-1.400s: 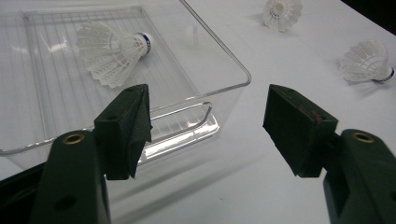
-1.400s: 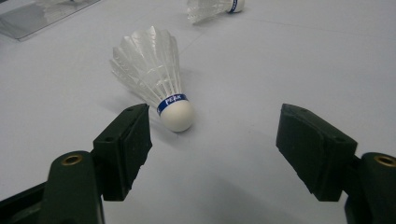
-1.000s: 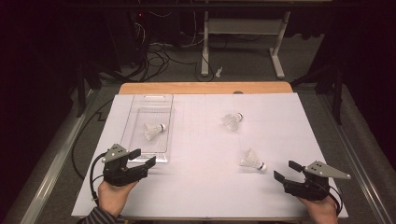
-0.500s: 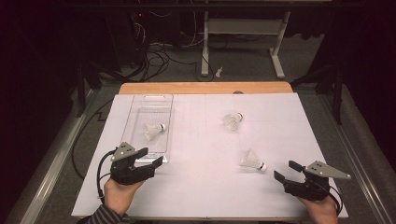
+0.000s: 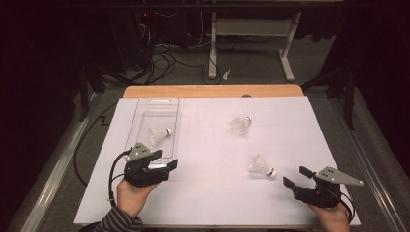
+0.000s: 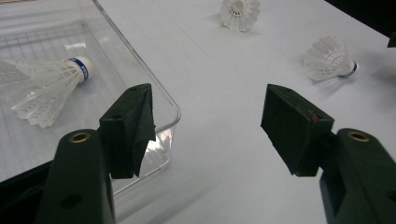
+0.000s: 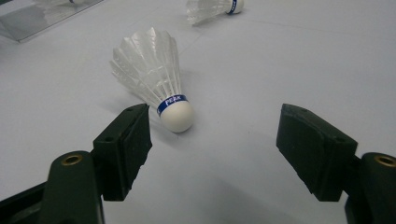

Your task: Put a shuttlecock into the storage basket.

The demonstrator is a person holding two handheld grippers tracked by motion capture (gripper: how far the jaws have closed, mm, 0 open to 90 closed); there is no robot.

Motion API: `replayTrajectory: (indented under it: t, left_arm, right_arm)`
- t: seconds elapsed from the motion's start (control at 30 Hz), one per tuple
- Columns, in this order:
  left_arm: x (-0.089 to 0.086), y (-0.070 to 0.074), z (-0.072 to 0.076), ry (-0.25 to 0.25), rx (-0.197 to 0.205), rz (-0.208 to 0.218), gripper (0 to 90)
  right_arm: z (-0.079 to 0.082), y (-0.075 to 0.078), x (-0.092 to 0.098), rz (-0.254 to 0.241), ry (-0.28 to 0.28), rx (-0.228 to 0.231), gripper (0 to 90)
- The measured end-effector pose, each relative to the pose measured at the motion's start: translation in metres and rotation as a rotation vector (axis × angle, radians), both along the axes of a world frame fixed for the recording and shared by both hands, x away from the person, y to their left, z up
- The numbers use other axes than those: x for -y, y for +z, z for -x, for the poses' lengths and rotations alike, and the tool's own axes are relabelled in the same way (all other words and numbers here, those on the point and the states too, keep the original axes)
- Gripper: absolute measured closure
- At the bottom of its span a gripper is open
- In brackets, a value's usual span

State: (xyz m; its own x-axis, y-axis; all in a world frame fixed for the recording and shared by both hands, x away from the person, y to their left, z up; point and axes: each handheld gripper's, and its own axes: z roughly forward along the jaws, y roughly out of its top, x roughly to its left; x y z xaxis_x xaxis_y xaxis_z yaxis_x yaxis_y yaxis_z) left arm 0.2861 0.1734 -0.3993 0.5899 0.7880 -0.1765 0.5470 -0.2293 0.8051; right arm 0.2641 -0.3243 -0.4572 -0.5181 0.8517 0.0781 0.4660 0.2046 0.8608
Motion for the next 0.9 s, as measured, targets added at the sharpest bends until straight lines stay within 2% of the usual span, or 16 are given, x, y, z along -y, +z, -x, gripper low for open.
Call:
replayTrajectory:
  t: [0.27, 0.9]
  left_arm:
    - [0.011, 0.0, -0.009, -0.015, -0.016, -0.002, 35.2]
    - [0.032, 0.006, -0.024, -0.047, -0.018, -0.005, 35.8]
  right_arm:
    - [0.0, 0.0, 0.0, -0.002, 0.0, 0.0, 26.7]
    - [0.0, 0.0, 0.001, -0.003, 0.001, -0.001, 26.7]
